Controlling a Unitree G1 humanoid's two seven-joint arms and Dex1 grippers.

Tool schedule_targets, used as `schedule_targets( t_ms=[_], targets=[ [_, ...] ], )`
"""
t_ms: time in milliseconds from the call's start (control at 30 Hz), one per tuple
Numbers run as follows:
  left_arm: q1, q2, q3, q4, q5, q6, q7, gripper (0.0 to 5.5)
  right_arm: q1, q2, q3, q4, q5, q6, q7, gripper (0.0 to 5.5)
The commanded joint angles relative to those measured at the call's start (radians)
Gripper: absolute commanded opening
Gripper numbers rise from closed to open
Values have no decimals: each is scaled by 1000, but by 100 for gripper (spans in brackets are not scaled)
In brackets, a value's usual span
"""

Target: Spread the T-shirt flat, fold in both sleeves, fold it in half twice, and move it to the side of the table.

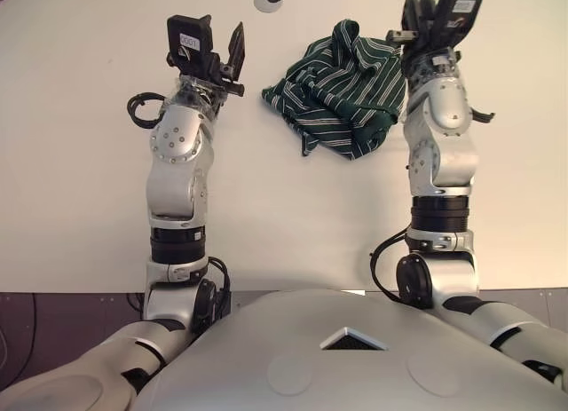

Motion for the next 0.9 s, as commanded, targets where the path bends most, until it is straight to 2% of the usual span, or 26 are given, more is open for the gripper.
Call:
schedule_targets(
  t_ms=[33, 200, 267, 600, 767, 900],
  targets=[
    [63, -17, -6, -47, 14, 6, 36, 240, -8, -40, 41, -3, -5, 32, 65, 85],
    [55, -29, -1, -34, 20, -20, 54, 240, -57, -89, 64, 45, 1, 64, 153, 85],
    [53, -27, 3, 13, 26, -48, 56, 240, -59, -106, 13, 88, 12, 89, 138, 85],
    [-22, 21, -45, 88, 34, -82, -33, 240, -84, -163, -14, 169, -2, 28, 177, 85],
    [-23, 35, -51, 68, 37, -70, -50, 240, -24, -201, 36, 172, 7, 53, 293, 85],
    [11, 30, -59, 43, 40, -61, -48, 240, 35, -237, 50, 77, 65, 94, 422, 85]
  ],
)
